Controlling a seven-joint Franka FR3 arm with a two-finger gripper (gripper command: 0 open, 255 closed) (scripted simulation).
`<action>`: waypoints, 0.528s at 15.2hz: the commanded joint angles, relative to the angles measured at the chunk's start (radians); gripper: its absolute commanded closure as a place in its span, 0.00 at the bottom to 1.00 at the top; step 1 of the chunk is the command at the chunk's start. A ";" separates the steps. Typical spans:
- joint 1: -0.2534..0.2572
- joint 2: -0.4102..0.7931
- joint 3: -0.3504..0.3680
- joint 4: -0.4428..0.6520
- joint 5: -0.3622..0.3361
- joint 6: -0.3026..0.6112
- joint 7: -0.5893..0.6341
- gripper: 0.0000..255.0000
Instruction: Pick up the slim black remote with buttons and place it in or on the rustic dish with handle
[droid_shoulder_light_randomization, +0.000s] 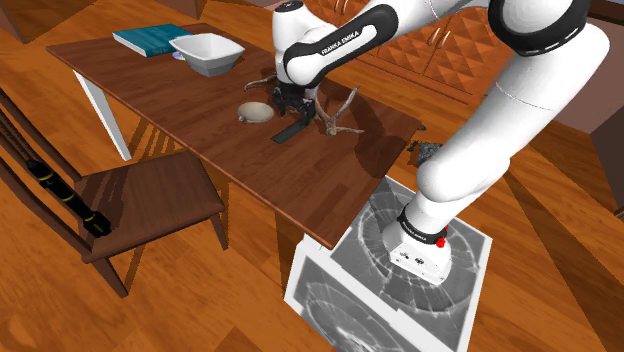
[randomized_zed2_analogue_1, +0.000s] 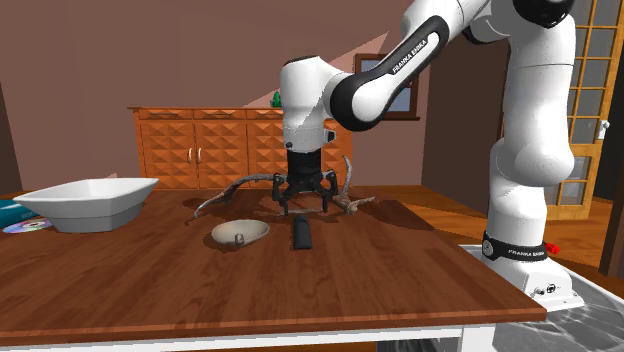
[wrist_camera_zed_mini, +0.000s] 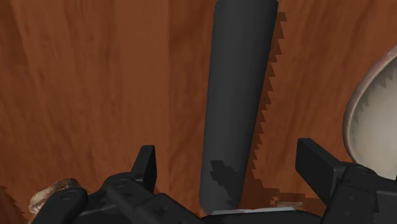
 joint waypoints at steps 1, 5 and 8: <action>-0.007 0.050 -0.006 0.032 -0.062 0.006 0.112 0.00; -0.009 0.084 -0.015 0.013 -0.094 0.053 0.133 0.00; -0.011 0.112 -0.022 0.001 -0.121 0.087 0.151 0.00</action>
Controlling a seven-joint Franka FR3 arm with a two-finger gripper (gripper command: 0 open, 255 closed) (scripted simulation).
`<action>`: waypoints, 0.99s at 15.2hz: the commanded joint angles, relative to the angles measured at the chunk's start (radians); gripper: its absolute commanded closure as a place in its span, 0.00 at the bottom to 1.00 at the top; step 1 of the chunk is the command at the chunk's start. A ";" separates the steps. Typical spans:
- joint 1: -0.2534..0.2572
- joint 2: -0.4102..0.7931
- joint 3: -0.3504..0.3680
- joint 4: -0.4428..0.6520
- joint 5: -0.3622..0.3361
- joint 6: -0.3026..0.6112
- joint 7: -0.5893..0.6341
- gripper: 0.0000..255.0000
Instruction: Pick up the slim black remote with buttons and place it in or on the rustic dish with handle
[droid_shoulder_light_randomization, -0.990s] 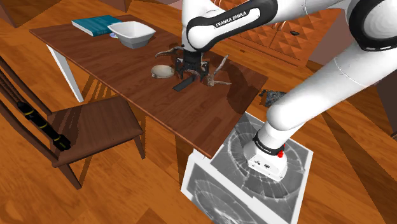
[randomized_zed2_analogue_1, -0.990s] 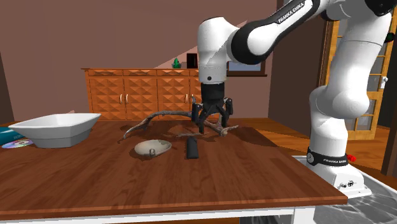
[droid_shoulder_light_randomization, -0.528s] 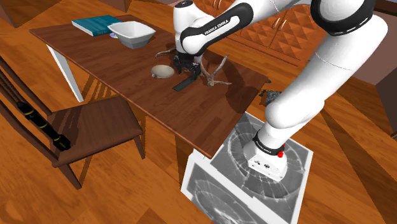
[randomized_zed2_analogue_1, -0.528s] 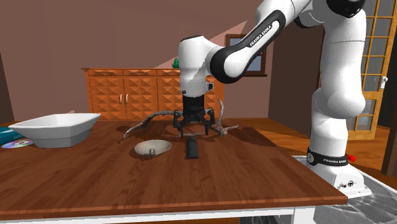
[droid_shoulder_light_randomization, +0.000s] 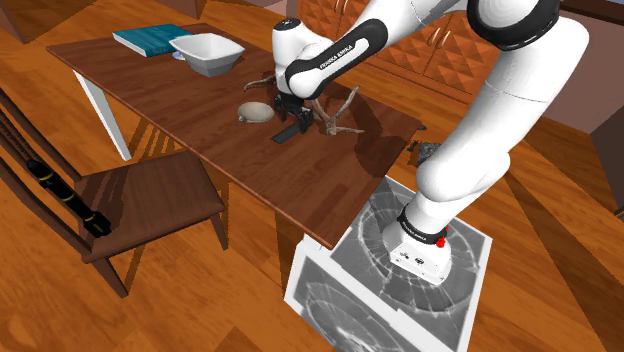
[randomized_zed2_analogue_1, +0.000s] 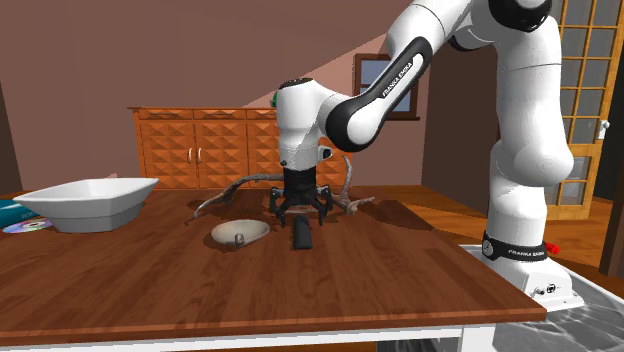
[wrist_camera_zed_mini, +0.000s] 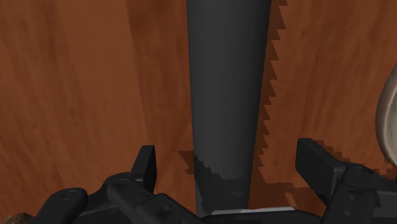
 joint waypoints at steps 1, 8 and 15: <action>0.000 0.017 -0.004 -0.004 -0.016 0.018 0.012 0.00; 0.000 0.017 -0.004 -0.004 -0.016 0.017 0.012 0.00; 0.001 0.014 -0.002 0.000 -0.012 0.011 0.011 1.00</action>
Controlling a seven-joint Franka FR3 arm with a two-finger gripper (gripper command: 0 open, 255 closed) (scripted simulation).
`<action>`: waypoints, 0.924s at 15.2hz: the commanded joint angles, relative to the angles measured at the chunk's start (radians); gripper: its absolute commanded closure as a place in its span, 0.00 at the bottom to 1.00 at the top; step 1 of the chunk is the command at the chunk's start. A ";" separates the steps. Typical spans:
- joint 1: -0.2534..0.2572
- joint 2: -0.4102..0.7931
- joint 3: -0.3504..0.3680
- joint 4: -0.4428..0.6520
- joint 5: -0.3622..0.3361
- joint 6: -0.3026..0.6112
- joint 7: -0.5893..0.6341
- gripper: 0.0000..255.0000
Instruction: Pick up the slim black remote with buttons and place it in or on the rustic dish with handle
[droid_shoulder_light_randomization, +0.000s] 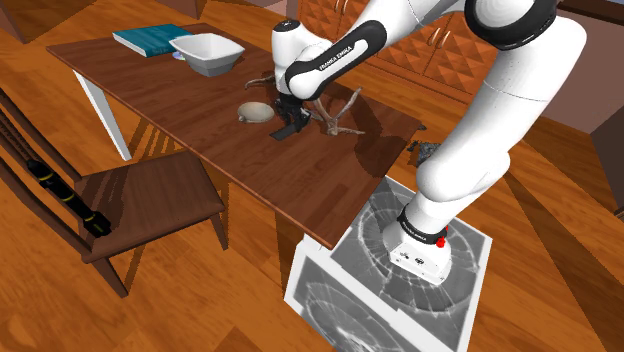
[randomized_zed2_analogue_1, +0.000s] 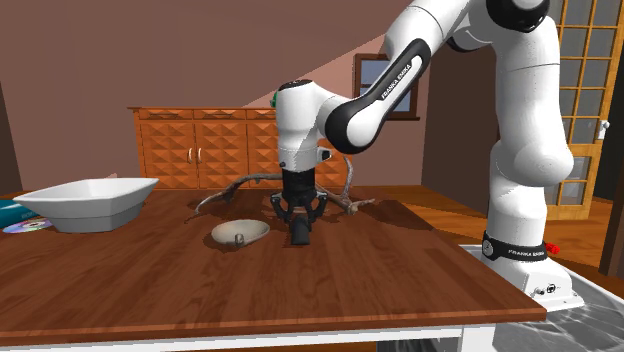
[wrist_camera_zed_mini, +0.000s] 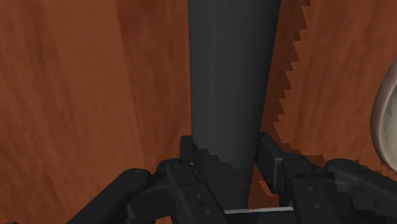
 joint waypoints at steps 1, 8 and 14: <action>-0.001 0.002 -0.001 -0.004 0.001 -0.004 -0.001 1.00; -0.005 -0.044 0.005 0.010 0.042 -0.052 -0.040 1.00; -0.006 -0.097 0.008 0.039 0.088 -0.121 -0.084 1.00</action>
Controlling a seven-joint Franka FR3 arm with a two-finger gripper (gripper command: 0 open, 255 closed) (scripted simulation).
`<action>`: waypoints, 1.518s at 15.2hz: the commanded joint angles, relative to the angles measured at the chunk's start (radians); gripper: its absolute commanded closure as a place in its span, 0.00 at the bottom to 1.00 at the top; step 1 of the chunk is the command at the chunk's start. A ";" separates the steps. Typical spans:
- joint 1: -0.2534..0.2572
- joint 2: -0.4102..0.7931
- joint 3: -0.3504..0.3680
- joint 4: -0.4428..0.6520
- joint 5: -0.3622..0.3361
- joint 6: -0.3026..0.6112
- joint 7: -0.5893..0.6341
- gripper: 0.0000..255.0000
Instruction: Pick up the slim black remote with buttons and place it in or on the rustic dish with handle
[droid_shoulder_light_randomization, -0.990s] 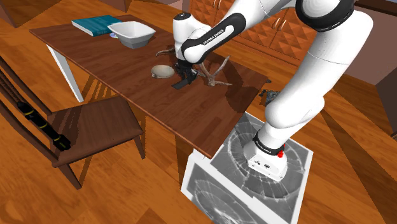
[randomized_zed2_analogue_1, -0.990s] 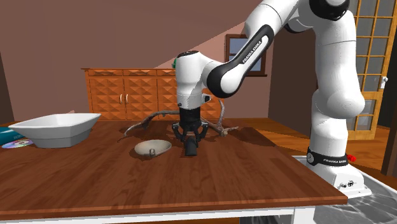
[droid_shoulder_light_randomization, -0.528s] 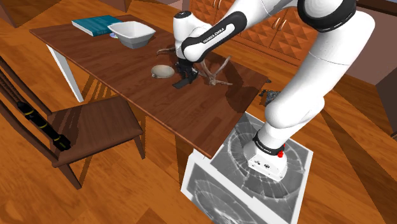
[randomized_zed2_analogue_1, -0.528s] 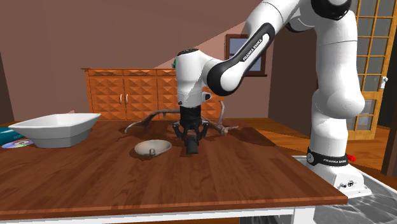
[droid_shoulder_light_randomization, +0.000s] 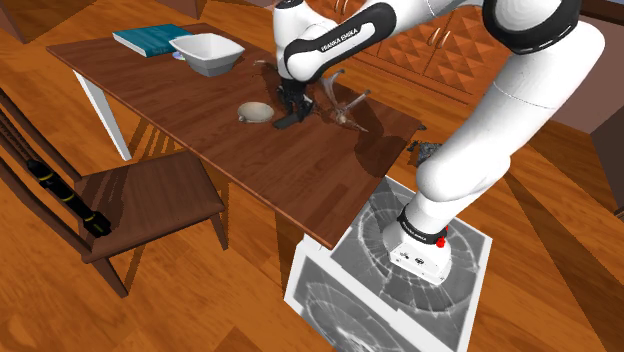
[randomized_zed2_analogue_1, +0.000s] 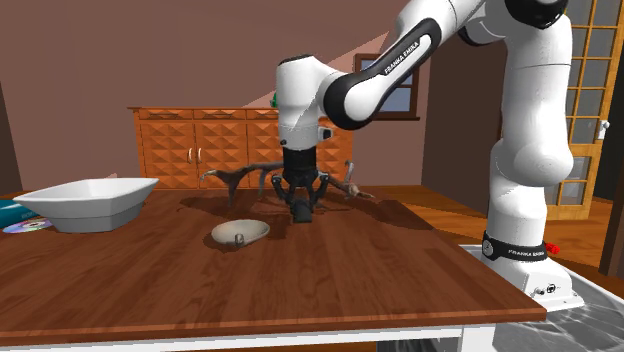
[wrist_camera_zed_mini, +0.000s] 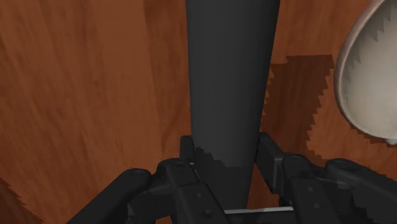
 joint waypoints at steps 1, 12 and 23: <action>-0.001 -0.015 0.000 0.012 0.013 -0.023 -0.014 1.00; 0.000 -0.088 -0.003 0.089 0.071 -0.157 -0.077 1.00; 0.116 0.343 0.031 0.588 -0.116 -0.317 0.091 1.00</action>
